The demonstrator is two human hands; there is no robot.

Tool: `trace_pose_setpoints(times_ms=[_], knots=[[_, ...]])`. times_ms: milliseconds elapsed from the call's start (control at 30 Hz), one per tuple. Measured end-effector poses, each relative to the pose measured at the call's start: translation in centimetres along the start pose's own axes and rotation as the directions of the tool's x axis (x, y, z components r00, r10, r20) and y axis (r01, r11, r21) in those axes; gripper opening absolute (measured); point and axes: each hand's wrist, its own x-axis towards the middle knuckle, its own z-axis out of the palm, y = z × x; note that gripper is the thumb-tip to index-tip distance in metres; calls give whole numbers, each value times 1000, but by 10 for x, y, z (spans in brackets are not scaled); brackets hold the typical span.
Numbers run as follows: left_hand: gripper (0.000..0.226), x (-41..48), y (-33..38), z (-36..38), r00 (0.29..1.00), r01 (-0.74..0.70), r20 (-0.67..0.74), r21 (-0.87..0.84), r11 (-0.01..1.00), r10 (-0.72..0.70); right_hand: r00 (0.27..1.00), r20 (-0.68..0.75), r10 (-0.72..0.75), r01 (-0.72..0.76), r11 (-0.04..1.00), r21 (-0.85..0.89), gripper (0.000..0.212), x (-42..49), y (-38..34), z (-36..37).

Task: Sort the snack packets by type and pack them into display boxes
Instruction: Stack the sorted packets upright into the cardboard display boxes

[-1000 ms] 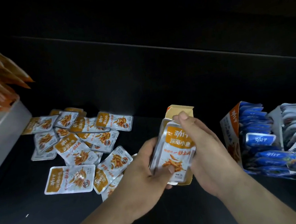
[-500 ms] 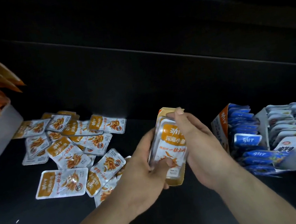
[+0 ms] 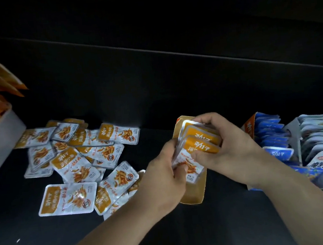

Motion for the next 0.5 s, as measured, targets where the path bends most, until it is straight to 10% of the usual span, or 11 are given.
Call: trace_pose_setpoints(times_ms=[167, 500], knots=[[69, 1, -16, -2, 980, -2, -184, 380, 925, 78, 994, -101, -47, 41, 997, -61, 59, 2, 14, -2], [39, -15, -46, -3, 993, 113, -33, 129, 985, -109, 969, -120, -218, 112, 814, -570, 71, 21, 54, 40]])
